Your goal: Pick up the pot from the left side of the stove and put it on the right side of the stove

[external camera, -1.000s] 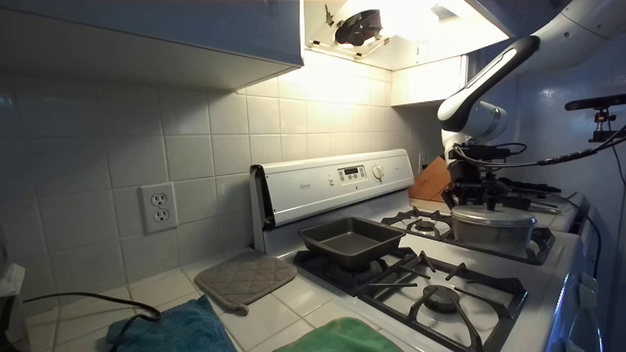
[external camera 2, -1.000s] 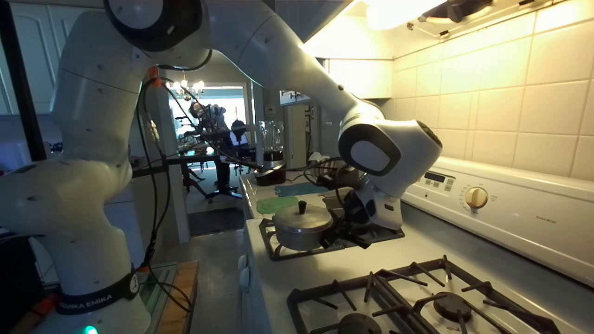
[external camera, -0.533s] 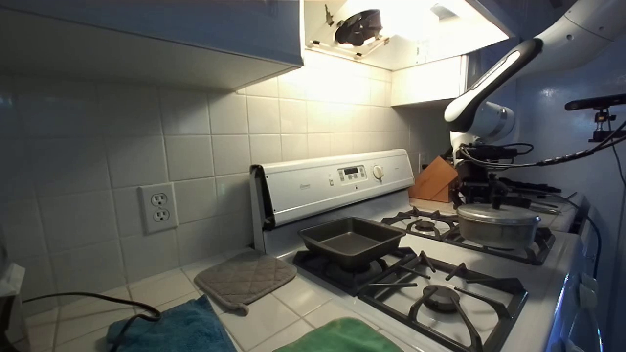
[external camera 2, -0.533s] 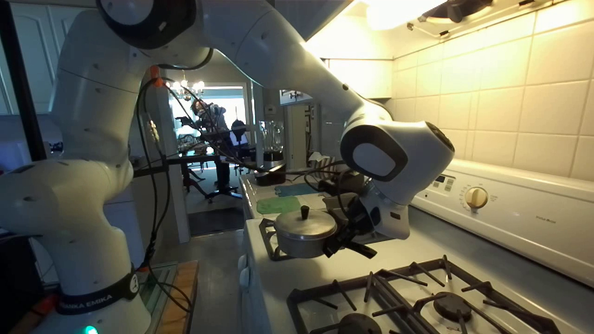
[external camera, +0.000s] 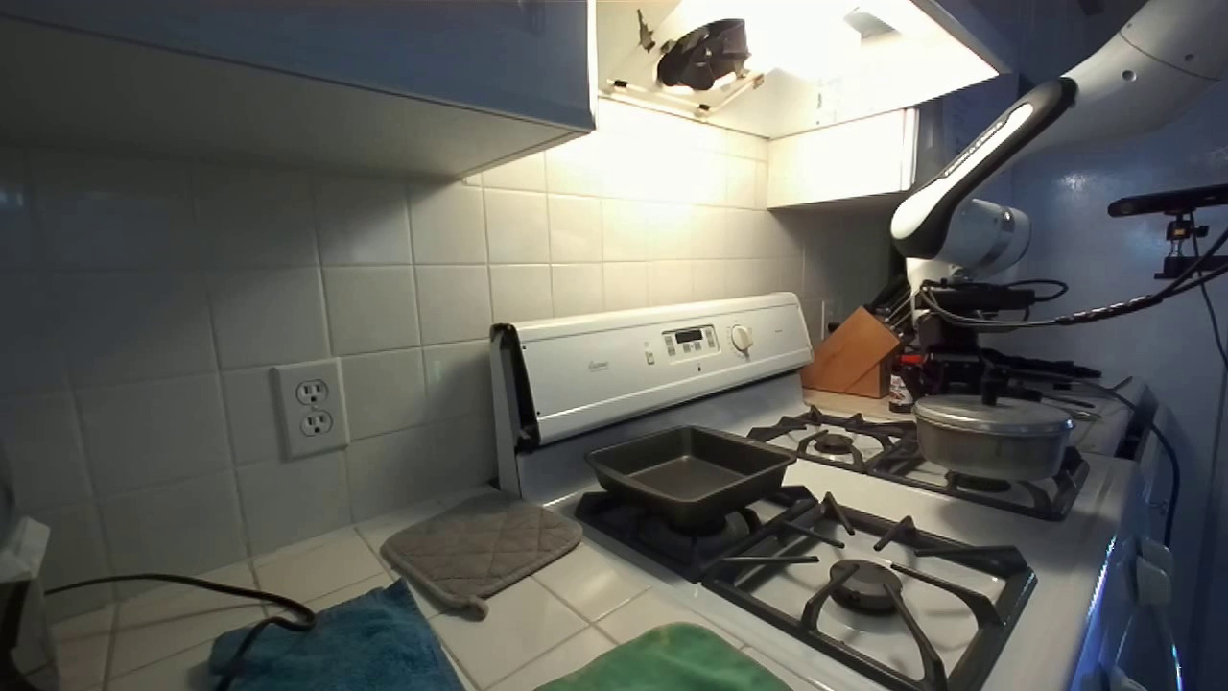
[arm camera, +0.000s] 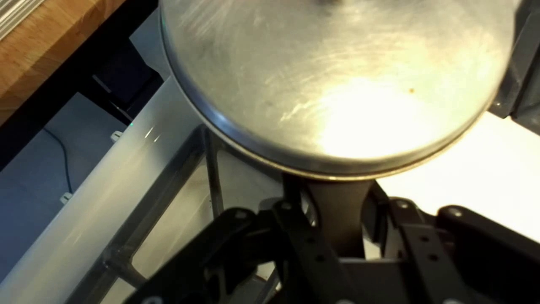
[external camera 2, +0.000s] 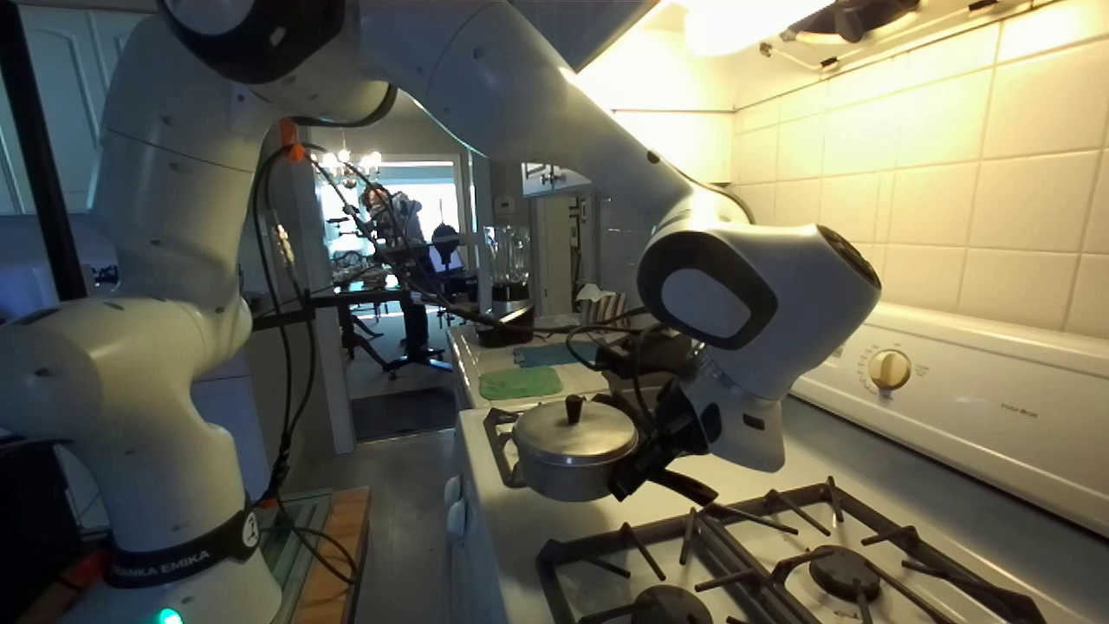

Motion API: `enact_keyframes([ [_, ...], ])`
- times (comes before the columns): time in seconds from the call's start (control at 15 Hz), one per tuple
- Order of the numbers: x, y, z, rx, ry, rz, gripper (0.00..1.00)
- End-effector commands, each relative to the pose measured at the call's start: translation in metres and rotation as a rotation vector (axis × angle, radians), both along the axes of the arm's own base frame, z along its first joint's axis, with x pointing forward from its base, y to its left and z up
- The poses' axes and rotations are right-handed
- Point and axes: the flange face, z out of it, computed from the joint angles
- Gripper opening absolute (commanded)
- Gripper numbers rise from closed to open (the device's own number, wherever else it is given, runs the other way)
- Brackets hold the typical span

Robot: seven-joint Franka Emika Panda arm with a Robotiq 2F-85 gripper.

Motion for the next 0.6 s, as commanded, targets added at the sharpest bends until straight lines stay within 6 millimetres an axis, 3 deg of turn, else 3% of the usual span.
enact_keyframes([
  [0.0,-0.008,-0.020,0.008,-0.001,-0.002,-0.007,0.12],
  [0.53,-0.023,-0.076,0.009,-0.034,-0.010,-0.103,0.12],
])
